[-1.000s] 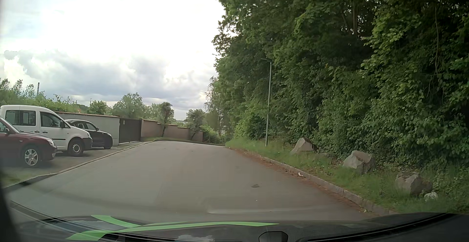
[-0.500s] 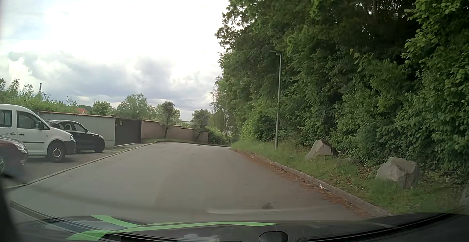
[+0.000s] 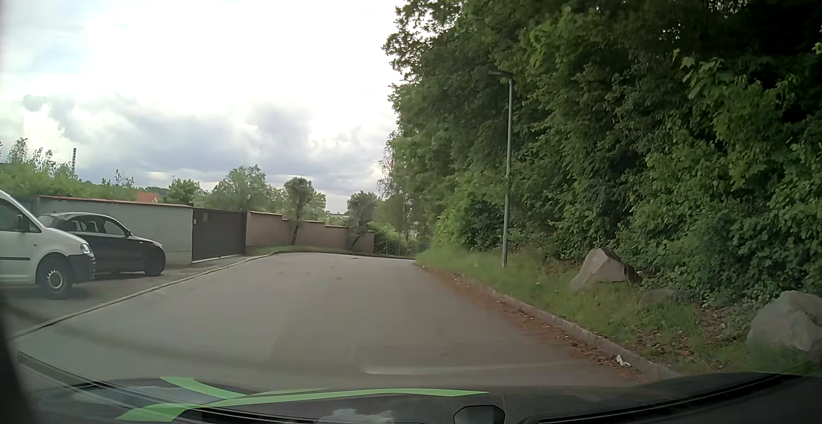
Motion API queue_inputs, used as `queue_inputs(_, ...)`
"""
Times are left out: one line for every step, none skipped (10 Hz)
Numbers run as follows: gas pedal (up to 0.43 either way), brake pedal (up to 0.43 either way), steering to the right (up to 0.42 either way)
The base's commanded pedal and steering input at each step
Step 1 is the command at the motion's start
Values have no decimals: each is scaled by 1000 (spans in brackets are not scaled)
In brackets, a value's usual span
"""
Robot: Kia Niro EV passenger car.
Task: Follow the waypoints while adhering to traffic rules and regulations
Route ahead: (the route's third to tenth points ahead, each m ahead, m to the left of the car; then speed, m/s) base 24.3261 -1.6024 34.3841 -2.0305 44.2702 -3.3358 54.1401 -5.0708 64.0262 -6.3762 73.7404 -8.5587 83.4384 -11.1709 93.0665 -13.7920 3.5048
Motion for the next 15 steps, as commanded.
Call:
queue_inputs(28,0,-57)
queue_inputs(28,0,-57)
queue_inputs(28,0,-57)
queue_inputs(28,0,-57)
queue_inputs(28,0,-57)
queue_inputs(39,0,-57)
queue_inputs(79,0,-57)
queue_inputs(110,0,-57)
queue_inputs(110,0,-57)
queue_inputs(110,0,-57)
queue_inputs(110,0,-56)
queue_inputs(110,0,-56)
queue_inputs(110,0,-56)
queue_inputs(110,0,-56)
queue_inputs(110,0,-56)
